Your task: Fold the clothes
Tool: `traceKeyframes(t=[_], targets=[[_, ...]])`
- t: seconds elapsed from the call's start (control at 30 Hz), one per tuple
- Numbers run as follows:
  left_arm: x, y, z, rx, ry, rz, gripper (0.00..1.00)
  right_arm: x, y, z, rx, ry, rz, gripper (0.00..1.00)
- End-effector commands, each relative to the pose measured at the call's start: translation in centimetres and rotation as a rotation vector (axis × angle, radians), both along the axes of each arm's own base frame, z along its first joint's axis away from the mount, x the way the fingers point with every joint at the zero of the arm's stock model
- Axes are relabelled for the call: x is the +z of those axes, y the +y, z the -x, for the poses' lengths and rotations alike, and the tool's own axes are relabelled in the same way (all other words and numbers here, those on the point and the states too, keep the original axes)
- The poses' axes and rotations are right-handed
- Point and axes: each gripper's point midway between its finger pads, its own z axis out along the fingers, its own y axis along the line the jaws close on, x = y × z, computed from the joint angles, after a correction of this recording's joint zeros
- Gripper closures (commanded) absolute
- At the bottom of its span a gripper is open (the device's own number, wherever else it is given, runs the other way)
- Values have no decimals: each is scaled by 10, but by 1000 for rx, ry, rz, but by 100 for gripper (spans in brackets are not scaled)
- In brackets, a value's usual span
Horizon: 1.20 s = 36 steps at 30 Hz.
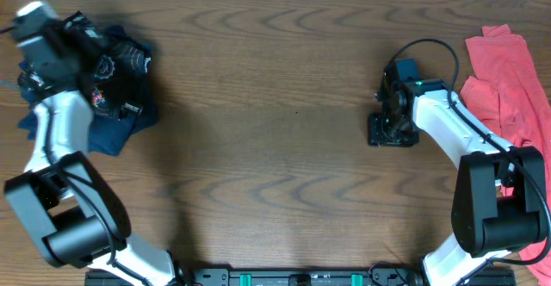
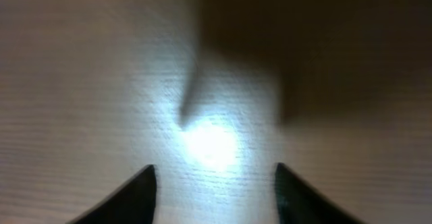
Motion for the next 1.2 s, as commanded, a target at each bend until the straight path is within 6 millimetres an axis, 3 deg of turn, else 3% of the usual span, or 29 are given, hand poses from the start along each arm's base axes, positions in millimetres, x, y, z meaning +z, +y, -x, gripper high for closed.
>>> traceKeyframes(t=[0.0,0.17,0.37,0.47,0.6,0.77,0.9,1.03,1.17], targets=[[-8,-73,-15,-191,56,-47,2,10,12,-18,-1,-76,-77,31],[-37,-165,-8,-368,194,-28,2,19,29,-46,17,-193,-171,6],[-71,-254,27,-557,380,-24,2,33,31,-82,23,-352,-184,1],[-85,-282,50,-647,474,-55,2,37,25,-96,13,-414,-148,1],[-106,-293,88,-690,642,-45,2,35,16,-93,2,-402,-102,1],[-127,-279,146,-634,901,34,2,24,3,-66,-13,-278,-78,1],[-130,-271,178,-605,1039,65,2,21,0,-50,-14,-217,-69,1],[-123,-268,192,-602,1075,70,2,33,-1,-40,-12,-204,-67,1],[-99,-268,193,-607,1013,62,2,63,-7,-34,-16,-263,-41,1]])
